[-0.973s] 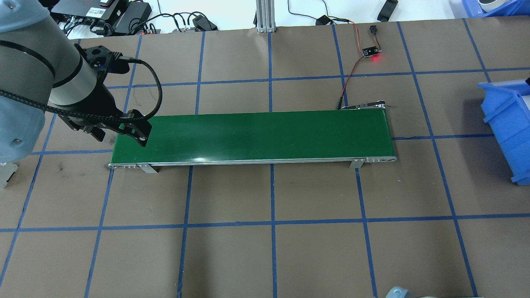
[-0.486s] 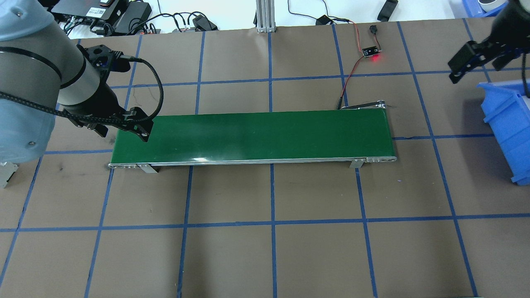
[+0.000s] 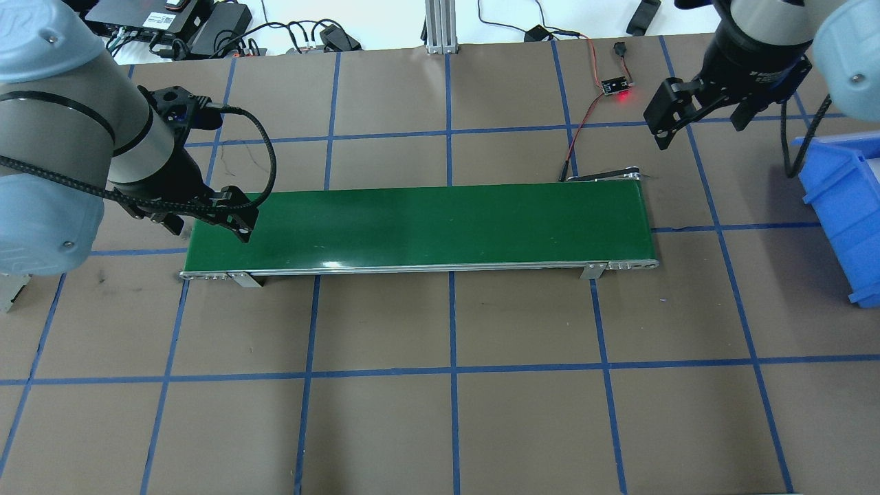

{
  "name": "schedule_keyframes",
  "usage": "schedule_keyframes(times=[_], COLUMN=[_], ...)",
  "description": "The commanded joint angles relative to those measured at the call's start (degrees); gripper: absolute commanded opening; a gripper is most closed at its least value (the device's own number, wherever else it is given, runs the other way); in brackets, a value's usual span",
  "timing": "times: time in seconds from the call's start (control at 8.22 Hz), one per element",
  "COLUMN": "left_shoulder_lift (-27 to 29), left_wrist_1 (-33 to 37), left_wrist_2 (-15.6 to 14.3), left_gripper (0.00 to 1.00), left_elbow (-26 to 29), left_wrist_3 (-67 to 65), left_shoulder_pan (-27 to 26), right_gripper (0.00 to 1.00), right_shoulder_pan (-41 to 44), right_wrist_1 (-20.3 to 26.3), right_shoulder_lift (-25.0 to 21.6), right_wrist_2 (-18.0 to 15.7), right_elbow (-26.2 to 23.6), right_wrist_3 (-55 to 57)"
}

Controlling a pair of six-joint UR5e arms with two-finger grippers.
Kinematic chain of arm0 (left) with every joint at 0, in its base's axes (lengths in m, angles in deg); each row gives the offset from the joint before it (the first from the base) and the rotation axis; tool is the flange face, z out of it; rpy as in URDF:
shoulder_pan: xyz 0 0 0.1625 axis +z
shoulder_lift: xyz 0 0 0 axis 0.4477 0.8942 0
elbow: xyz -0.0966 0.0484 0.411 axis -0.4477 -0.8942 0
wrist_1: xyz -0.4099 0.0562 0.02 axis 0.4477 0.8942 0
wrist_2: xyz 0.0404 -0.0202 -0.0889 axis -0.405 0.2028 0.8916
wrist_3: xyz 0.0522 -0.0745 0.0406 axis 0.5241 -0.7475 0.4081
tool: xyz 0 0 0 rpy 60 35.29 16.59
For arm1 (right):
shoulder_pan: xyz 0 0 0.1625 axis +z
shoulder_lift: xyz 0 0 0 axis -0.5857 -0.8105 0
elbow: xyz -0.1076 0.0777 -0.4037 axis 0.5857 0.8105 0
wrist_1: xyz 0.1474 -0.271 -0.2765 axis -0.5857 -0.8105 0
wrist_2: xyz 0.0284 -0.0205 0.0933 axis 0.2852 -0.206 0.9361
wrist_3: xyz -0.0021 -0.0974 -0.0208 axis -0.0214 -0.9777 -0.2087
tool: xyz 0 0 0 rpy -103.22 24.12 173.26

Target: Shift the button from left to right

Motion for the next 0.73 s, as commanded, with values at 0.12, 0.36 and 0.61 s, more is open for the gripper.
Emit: schedule_keyframes(times=[0.12, 0.36, 0.61], left_shoulder_lift=[-0.72, -0.62, -1.16], left_wrist_1=[-0.28, -0.63, -2.38], left_wrist_2=[-0.2, -0.2, -0.2], left_gripper=[1.0, 1.0, 1.0], left_elbow=[-0.67, -3.47, -3.66], left_wrist_3=[-0.05, -0.14, 0.12], left_shoulder_pan=[0.06, -0.03, -0.03], right_gripper=[1.0, 1.0, 1.0], right_shoulder_pan=[3.05, 3.13, 3.13], right_wrist_1=[0.54, 0.45, 0.36], right_shoulder_lift=[0.07, 0.07, 0.16], right_wrist_2=[-0.45, -0.27, -0.62], right_elbow=[-0.09, -0.09, -0.09], right_wrist_3=[2.79, 3.23, 3.14])
